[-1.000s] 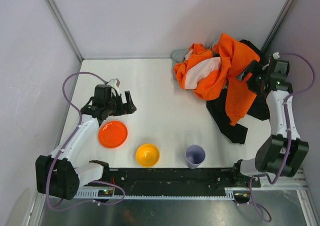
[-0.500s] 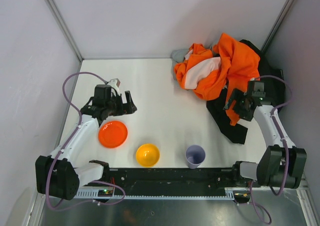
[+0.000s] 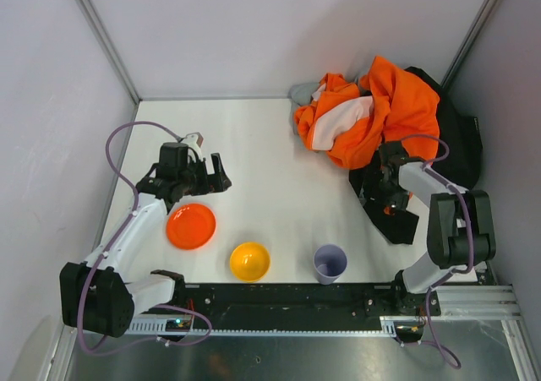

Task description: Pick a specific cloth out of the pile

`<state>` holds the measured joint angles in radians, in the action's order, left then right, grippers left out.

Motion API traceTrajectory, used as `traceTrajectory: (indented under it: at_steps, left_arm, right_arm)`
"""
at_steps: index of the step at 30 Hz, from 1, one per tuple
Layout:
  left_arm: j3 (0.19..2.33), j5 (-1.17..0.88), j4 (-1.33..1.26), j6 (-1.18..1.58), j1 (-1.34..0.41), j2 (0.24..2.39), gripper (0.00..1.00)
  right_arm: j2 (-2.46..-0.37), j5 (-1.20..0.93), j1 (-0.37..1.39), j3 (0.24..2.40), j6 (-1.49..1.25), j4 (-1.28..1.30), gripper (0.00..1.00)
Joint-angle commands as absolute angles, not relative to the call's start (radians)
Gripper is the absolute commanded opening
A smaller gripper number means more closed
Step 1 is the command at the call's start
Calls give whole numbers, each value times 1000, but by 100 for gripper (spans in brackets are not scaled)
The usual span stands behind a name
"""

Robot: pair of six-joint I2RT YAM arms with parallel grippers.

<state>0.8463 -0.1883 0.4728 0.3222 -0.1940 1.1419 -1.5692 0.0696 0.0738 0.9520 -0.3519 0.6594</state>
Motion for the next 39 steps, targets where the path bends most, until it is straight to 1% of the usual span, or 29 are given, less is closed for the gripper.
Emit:
traceTrajectory:
  at_steps: [1, 6, 8, 10, 12, 14, 15, 17, 18, 19, 21, 24, 30, 35, 39]
  left_arm:
    - [853, -210, 452, 316, -188, 1131, 100]
    - [853, -209, 452, 315, -187, 1137, 99]
    - [853, -207, 451, 314, -189, 1137, 100]
    - [853, -204, 452, 314, -188, 1137, 100]
    - [854, -202, 452, 314, -187, 1139, 100]
    - [855, -201, 452, 314, -187, 1141, 100]
    - [855, -200, 452, 313, -187, 1142, 100]
    - [855, -199, 452, 313, -187, 1143, 99]
    - [855, -198, 451, 313, -187, 1144, 99]
    - [855, -197, 452, 313, -187, 1143, 100]
    - [855, -196, 451, 313, -187, 1141, 100]
    - [855, -195, 452, 313, -188, 1142, 100]
    - [861, -222, 452, 311, -188, 1139, 100]
    - [864, -249, 447, 306, -187, 1129, 100]
    - [863, -261, 439, 304, -189, 1122, 99]
  right_arm:
    - [-1625, 102, 109, 953, -348, 634, 91]
    - [-1704, 86, 111, 949, -347, 610, 88]
    - [-1726, 59, 101, 941, -344, 591, 85]
    - [-1735, 9, 79, 930, -341, 568, 79]
    - [-1735, -40, 46, 921, -328, 549, 66]
    - [-1721, -76, 18, 915, -317, 538, 37]
    - [-1711, -87, -3, 915, -311, 536, 28]
    - [-1689, -102, -29, 916, -301, 532, 12]
    - [-1678, -109, -43, 916, -298, 531, 6]
    - [-1664, -113, -52, 918, -293, 536, 3]
    - [-1635, -110, -67, 927, -287, 548, 1]
    - [-1568, -91, -79, 958, -281, 579, 0]
    - [-1432, -58, -103, 1117, -259, 638, 0]
    - [-1423, -86, -152, 1341, -259, 673, 0]
    - [-1527, -97, -162, 1610, -257, 744, 0]
